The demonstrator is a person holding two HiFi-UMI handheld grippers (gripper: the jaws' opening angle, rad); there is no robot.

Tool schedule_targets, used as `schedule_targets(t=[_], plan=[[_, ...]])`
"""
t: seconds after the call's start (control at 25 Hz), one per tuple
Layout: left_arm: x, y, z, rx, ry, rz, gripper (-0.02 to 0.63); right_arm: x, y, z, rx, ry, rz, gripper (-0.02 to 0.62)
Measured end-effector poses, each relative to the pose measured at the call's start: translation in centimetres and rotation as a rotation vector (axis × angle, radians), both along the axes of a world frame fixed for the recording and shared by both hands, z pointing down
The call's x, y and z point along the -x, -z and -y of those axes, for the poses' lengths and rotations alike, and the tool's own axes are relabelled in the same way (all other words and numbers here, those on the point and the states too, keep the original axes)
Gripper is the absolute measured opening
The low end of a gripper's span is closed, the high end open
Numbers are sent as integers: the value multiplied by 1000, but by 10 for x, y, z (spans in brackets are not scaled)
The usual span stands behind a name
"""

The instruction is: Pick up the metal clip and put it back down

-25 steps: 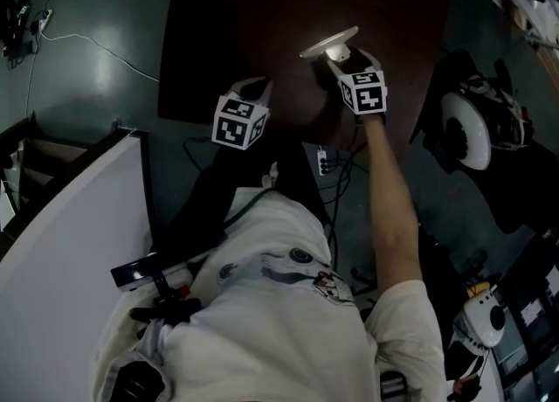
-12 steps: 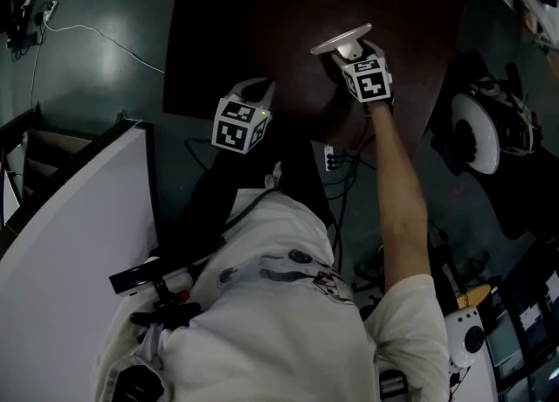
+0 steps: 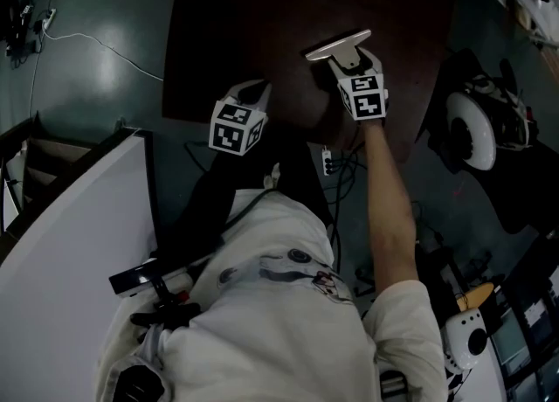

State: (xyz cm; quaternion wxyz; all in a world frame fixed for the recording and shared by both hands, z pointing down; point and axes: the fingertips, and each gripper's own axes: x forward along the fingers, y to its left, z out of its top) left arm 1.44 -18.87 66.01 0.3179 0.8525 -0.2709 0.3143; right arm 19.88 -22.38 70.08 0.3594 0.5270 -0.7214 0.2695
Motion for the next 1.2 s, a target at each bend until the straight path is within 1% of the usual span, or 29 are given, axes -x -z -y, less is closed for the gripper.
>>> schedule_targets(t=[0.2, 0.32, 0.44, 0.56, 0.64, 0.84, 0.96, 1.2], plan=[[-12, 25, 8, -61, -6, -44, -2, -4, 64, -15, -158, -76, 0, 291], [-21, 51, 16, -137, -1, -92, -2, -7, 108, -20, -261, -129, 13, 291], [-31, 88, 29, -259, 17, -159, -2, -8, 151, -24, -359, -164, 35, 291], [-37, 137, 48, -426, 47, -215, -2, -10, 195, -27, -456, -183, 56, 291], [-41, 173, 59, -523, 58, -263, -3, -12, 222, -30, -511, -205, 67, 291], [-31, 253, 89, -721, 98, -356, -3, -9, 284, -23, -659, -252, 79, 291], [-27, 282, 93, -774, 102, -393, -3, -6, 311, -21, -714, -261, 82, 291], [-37, 303, 93, -823, 81, -423, -2, -8, 341, -20, -799, -266, 77, 291]])
